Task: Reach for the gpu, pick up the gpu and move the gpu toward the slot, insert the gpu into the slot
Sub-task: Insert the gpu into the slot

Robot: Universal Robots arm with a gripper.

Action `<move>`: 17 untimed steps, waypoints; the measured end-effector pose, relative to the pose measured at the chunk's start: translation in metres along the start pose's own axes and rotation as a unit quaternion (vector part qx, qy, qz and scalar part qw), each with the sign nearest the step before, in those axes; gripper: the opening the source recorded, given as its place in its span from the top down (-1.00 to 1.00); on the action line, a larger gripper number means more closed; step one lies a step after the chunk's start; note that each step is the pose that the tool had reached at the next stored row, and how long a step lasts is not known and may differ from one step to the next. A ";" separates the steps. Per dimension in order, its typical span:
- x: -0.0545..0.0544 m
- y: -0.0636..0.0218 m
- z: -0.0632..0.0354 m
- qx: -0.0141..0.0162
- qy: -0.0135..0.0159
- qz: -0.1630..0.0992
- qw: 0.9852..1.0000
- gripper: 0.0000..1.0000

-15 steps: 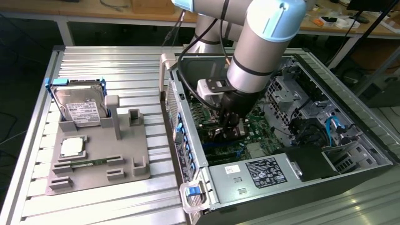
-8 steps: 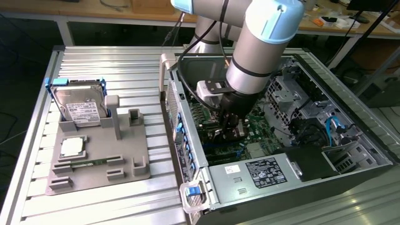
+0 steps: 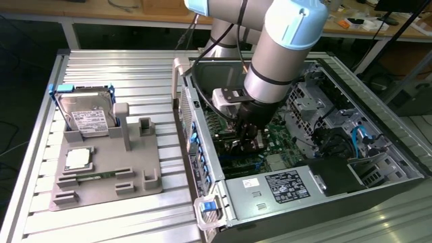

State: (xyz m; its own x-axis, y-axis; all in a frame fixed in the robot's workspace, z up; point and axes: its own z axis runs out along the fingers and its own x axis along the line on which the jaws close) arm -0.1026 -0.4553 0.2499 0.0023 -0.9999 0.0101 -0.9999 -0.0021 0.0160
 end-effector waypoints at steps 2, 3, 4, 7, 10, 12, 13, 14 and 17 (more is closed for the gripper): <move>0.000 -0.0001 -0.0003 0.000 0.000 0.000 1.000 0.47; 0.000 -0.0001 -0.0003 0.000 0.000 0.000 1.000 0.47; 0.000 -0.0001 -0.0003 0.000 0.000 0.000 1.000 0.47; 0.000 -0.0001 -0.0004 0.000 0.000 0.000 1.000 0.47; 0.000 0.0000 -0.0004 0.000 0.000 0.000 1.000 0.47; 0.000 0.0000 -0.0004 0.000 0.000 0.000 1.000 0.47; 0.000 0.0000 -0.0004 0.000 0.000 0.000 1.000 0.47; 0.000 -0.0001 -0.0004 0.000 0.000 0.000 1.000 0.47; 0.000 0.0000 -0.0022 0.000 0.000 0.000 1.000 0.47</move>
State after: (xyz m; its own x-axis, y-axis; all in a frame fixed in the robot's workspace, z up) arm -0.1025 -0.4554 0.2521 0.0025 -0.9999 0.0109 -0.9999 -0.0023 0.0163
